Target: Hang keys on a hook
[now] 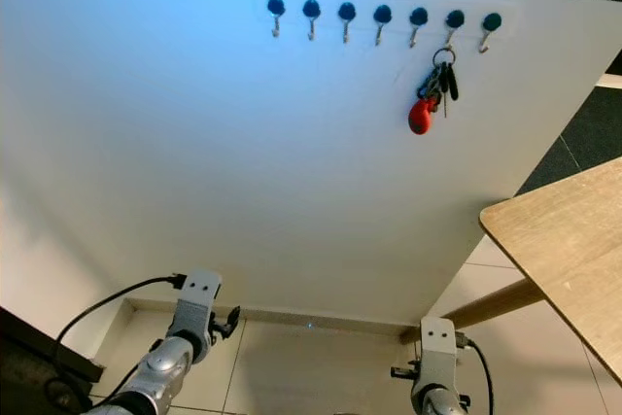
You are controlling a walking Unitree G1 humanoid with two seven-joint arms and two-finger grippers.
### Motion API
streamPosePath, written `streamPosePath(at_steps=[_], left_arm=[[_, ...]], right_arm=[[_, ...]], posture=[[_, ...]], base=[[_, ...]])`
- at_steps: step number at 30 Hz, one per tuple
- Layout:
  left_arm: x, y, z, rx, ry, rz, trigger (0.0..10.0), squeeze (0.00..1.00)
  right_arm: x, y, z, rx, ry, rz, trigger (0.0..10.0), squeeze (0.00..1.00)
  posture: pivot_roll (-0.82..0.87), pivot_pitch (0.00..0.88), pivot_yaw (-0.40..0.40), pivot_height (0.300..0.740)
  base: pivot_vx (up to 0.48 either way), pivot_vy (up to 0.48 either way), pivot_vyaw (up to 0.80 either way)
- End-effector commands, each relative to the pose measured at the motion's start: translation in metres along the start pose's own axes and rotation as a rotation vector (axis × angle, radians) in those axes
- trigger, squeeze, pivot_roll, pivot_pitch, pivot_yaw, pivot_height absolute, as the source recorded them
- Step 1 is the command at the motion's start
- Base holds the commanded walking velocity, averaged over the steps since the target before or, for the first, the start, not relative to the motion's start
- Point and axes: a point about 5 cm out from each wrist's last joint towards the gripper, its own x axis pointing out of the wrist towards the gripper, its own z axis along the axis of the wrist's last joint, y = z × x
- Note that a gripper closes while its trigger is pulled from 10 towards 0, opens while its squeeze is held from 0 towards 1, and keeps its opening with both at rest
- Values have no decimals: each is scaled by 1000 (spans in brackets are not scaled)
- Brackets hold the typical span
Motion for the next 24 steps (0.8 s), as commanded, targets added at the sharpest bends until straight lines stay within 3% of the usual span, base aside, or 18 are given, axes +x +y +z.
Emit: streamPosePath(at_steps=[1,7,10,15,19,22,24], left_arm=[[0,1,-1,13,10,0,10000,0],[0,0,1,71,7,-26,10000,0],[1,-1,3,102,-8,-41,10000,0],[2,7,22,94,-115,-55,10000,0],[2,9,27,107,-135,-66,10000,0],[2,25,67,136,-312,-103,10000,0],[1,30,77,140,-359,-106,10000,0]], right_arm=[[1,1,4,-1,-18,-4,10000,0],[3,11,19,-88,-103,66,10000,0],[3,28,45,-160,-255,160,10000,0],[-1,44,91,-152,-489,224,10000,0],[-3,47,100,-146,-532,235,10000,0],[-22,70,158,-167,-778,338,10000,0],[-28,75,170,-177,-829,363,10000,0]], posture=[[59,36,-43,740],[61,41,-46,740],[57,42,-43,740],[45,43,-32,740],[45,43,-32,740],[41,42,-33,740],[41,42,-33,740]], base=[[0,0,0],[0,-160,0],[0,-480,0],[0,-96,0],[0,0,0],[0,0,0],[0,0,0]])
